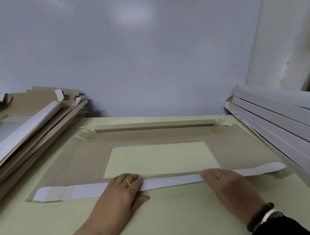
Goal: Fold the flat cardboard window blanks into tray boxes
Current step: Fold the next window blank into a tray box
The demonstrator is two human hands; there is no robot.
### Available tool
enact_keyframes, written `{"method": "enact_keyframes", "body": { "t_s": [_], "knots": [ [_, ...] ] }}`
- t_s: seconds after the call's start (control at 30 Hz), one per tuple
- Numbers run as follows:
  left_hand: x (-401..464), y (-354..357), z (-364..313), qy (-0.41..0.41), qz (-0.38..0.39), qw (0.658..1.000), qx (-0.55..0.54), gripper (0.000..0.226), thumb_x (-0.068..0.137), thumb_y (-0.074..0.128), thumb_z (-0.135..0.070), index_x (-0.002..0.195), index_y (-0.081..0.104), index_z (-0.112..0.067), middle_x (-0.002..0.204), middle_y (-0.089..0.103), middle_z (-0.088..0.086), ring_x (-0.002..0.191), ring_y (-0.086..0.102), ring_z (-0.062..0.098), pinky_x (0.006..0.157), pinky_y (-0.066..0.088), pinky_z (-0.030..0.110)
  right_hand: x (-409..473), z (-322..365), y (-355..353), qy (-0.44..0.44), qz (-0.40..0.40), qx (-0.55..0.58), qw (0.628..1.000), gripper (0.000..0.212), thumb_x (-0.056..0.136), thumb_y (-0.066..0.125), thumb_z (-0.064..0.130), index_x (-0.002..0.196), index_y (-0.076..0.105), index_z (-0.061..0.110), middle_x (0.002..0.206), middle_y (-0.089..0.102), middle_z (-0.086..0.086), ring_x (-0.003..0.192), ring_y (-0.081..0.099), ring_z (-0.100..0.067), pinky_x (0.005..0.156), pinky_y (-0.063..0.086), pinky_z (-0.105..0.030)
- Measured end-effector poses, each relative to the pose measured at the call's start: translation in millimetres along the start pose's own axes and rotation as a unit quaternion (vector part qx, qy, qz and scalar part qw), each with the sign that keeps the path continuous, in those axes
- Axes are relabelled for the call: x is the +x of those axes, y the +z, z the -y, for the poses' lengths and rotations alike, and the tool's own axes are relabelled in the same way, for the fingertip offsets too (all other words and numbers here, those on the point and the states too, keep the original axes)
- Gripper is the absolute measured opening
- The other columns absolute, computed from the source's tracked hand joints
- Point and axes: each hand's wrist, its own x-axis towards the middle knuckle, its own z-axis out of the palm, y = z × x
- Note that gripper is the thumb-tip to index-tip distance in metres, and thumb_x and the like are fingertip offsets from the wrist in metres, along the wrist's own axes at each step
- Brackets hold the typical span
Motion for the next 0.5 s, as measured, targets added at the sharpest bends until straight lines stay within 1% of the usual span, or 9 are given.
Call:
{"method": "enact_keyframes", "body": {
  "t_s": [0.03, 0.1, 0.17, 0.2, 0.27, 0.3, 0.37, 0.4, 0.5],
  "knots": [
    [1.4, 0.3, -3.0, 0.004, -0.014, 1.0, 0.011, 0.045, 0.081, 0.037, -0.047, 0.082, 0.072, -0.02, 0.091, 0.07, -0.007, 0.082, 0.066, 0.014, 0.078, 0.037, 0.026, 0.6, 0.9, -0.3, -0.006, -0.021, -0.008, 1.0, 0.033, 0.042, 0.083, -0.004, 0.07, 0.072, 0.007, 0.063, 0.067, -0.005, 0.053, 0.065, -0.021, 0.045, 0.052, -0.024],
    [4.5, -0.9, -12.3, 0.01, -0.042, 0.998, 0.036, 0.038, 0.081, 0.038, -0.041, 0.063, 0.065, -0.02, 0.082, 0.066, -0.003, 0.071, 0.062, 0.018, 0.067, 0.033, 0.029, 1.4, 5.7, 0.4, -0.027, -0.069, -0.007, 0.997, 0.013, 0.068, 0.061, -0.001, 0.068, 0.069, 0.009, 0.058, 0.062, -0.003, 0.048, 0.06, -0.023, 0.044, 0.049, -0.024],
    [8.3, -3.7, -24.2, 0.011, -0.047, 0.997, 0.053, 0.036, 0.079, 0.042, -0.035, 0.05, 0.056, -0.019, 0.07, 0.06, -0.002, 0.058, 0.055, 0.018, 0.054, 0.033, 0.027, 3.5, 13.7, 3.1, -0.04, -0.107, 0.001, 0.993, 0.036, 0.09, 0.039, 0.008, 0.068, 0.068, 0.011, 0.056, 0.059, -0.002, 0.047, 0.056, -0.022, 0.045, 0.048, -0.025],
    [10.1, -5.0, -29.7, 0.014, -0.038, 0.998, 0.057, 0.034, 0.077, 0.047, -0.032, 0.046, 0.053, -0.018, 0.066, 0.058, -0.001, 0.052, 0.053, 0.017, 0.046, 0.035, 0.028, 5.0, 18.1, 2.5, -0.04, -0.116, -0.001, 0.992, 0.04, 0.093, 0.037, 0.011, 0.068, 0.067, 0.011, 0.056, 0.058, -0.001, 0.048, 0.055, -0.022, 0.047, 0.048, -0.026],
    [13.4, -8.1, -38.6, 0.02, -0.011, 0.998, 0.059, 0.031, 0.059, 0.072, -0.026, 0.042, 0.049, -0.016, 0.061, 0.055, 0.0, 0.041, 0.047, 0.016, 0.032, 0.025, 0.02, 5.6, 24.7, 0.5, -0.04, -0.124, -0.001, 0.991, 0.031, 0.089, 0.045, 0.011, 0.067, 0.067, 0.011, 0.058, 0.059, -0.002, 0.052, 0.056, -0.023, 0.052, 0.05, -0.029],
    [15.3, -8.9, -41.8, 0.017, 0.004, 0.998, 0.059, 0.034, 0.045, 0.082, -0.02, 0.042, 0.048, -0.015, 0.059, 0.054, 0.001, 0.037, 0.045, 0.016, 0.032, 0.018, 0.019, 5.7, 27.3, -2.0, -0.044, -0.13, -0.007, 0.99, 0.025, 0.085, 0.05, 0.009, 0.068, 0.068, 0.011, 0.063, 0.061, -0.003, 0.057, 0.058, -0.023, 0.059, 0.051, -0.031],
    [18.1, -8.2, -44.2, 0.002, 0.022, 0.998, 0.061, 0.042, 0.028, 0.088, -0.013, 0.044, 0.049, -0.015, 0.059, 0.055, 0.004, 0.033, 0.042, 0.015, 0.035, 0.011, 0.02, 5.0, 30.3, -6.3, -0.072, -0.155, -0.007, 0.985, 0.018, 0.081, 0.057, 0.007, 0.069, 0.069, 0.011, 0.074, 0.066, -0.004, 0.07, 0.061, -0.022, 0.072, 0.049, -0.031],
    [18.4, -8.4, -44.3, -0.007, 0.026, 0.998, 0.063, 0.043, 0.026, 0.088, -0.012, 0.046, 0.05, -0.015, 0.059, 0.055, 0.005, 0.032, 0.042, 0.015, 0.035, 0.01, 0.02, 5.0, 32.8, -8.6, -0.088, -0.164, 0.008, 0.982, 0.021, 0.084, 0.056, 0.009, 0.067, 0.069, 0.011, 0.075, 0.066, -0.003, 0.069, 0.06, -0.022, 0.069, 0.047, -0.03],
    [17.5, -8.2, -39.6, -0.016, 0.028, 0.998, 0.059, 0.041, 0.023, 0.083, -0.006, 0.054, 0.058, -0.015, 0.06, 0.055, 0.003, 0.034, 0.045, 0.016, 0.032, 0.013, 0.02, 6.6, 39.8, -14.4, -0.132, -0.154, 0.035, 0.979, 0.042, 0.093, 0.042, 0.02, 0.056, 0.062, 0.015, 0.059, 0.055, 0.001, 0.053, 0.052, -0.02, 0.053, 0.043, -0.028]
  ]
}}
